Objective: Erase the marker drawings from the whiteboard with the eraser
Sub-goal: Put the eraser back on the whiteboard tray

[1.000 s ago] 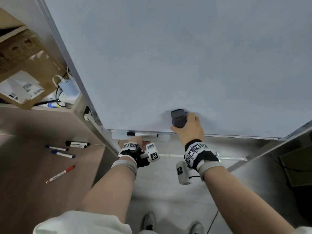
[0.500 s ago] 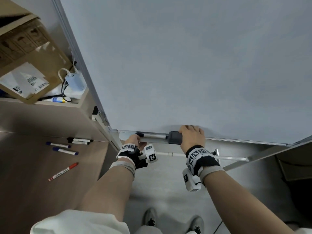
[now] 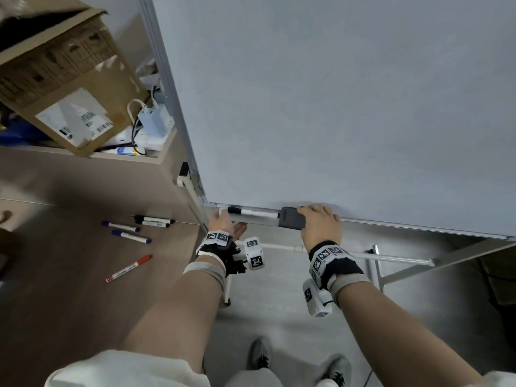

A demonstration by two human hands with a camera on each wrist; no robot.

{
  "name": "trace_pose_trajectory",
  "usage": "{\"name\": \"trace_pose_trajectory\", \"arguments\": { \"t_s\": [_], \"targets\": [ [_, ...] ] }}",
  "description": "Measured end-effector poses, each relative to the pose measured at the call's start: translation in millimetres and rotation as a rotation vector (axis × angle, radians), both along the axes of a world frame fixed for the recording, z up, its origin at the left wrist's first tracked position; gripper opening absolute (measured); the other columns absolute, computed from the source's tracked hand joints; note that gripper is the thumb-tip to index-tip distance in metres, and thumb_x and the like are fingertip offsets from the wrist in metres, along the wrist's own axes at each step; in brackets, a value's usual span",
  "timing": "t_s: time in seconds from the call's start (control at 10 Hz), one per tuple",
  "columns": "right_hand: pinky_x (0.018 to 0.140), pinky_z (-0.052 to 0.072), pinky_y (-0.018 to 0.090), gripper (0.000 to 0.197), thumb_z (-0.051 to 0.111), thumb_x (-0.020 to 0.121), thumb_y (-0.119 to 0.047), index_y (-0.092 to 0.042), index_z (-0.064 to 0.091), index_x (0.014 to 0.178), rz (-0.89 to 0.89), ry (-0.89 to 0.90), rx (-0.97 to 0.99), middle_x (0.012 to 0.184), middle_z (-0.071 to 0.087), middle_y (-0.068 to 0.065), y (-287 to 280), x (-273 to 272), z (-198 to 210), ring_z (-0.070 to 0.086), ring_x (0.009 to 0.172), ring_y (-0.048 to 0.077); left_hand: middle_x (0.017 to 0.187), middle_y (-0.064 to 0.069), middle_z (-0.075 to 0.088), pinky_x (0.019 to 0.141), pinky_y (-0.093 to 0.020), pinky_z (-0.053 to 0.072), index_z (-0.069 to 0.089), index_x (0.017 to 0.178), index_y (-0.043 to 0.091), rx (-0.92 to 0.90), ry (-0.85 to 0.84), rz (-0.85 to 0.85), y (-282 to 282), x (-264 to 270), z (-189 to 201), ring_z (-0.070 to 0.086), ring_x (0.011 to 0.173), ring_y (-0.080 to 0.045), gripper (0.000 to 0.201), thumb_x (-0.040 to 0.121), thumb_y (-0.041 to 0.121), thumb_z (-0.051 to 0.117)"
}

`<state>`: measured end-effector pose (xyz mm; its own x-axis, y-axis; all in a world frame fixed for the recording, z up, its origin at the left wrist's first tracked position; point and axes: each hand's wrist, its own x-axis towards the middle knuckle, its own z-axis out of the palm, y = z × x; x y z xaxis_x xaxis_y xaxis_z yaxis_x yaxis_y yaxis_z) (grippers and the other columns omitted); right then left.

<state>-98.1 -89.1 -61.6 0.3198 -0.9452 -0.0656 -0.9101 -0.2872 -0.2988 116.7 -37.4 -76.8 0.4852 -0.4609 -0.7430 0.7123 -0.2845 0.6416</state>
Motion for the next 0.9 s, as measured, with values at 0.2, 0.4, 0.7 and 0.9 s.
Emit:
{"name": "trace_pose_trajectory", "arguments": {
  "t_s": [0.2, 0.4, 0.7, 0.9],
  "targets": [
    [0.09, 0.042, 0.038, 0.052, 0.064, 0.083, 0.0, -0.026, 0.067, 0.128, 0.062, -0.105, -0.033, 0.127, 0.058, 0.003, 4.7, 28.6, -5.7, 0.048, 0.119, 0.029, 0.084, -0.012, 0.065, 0.08, -0.04, 0.056, 0.043, 0.117, 0.026, 0.006, -0.074, -0.053, 5.5, 11.8, -7.4, 0.066, 0.072, -0.028, 0.013, 0.107, 0.02, 0.039],
    [0.095, 0.04, 0.037, 0.052, 0.067, 0.083, -0.005, -0.03, 0.065, 0.129, 0.035, -0.045, -0.021, 0.126, 0.057, 0.0, 1.7, 20.0, -6.8, 0.045, 0.123, 0.026, 0.113, -0.02, 0.064, 0.067, -0.035, 0.054, 0.04, 0.14, 0.015, -0.004, -0.111, -0.057, 4.2, 10.4, -7.4, 0.068, 0.073, -0.031, 0.037, 0.103, 0.012, 0.043],
    [0.101, 0.044, 0.04, 0.049, 0.069, 0.084, -0.019, -0.029, 0.059, 0.132, 0.017, -0.075, 0.039, 0.131, 0.055, 0.0, 4.3, 8.4, 12.2, 0.043, 0.125, 0.026, 0.103, -0.016, 0.057, 0.064, -0.034, 0.05, 0.02, 0.152, 0.03, 0.011, -0.159, -0.013, 7.8, -2.1, -1.9, 0.061, 0.068, -0.023, 0.067, 0.099, -0.003, 0.041],
    [0.096, 0.051, 0.037, 0.036, 0.066, 0.091, -0.02, -0.028, 0.064, 0.126, 0.034, -0.394, 0.107, 0.119, 0.063, -0.005, 3.3, -11.8, 40.6, 0.057, 0.112, 0.017, 0.115, -0.023, 0.066, 0.056, -0.031, 0.054, 0.046, 0.139, 0.006, 0.203, -0.116, -0.01, 17.7, -19.7, -14.4, 0.066, 0.069, -0.025, 0.044, 0.094, 0.004, 0.046]
  ]
}}
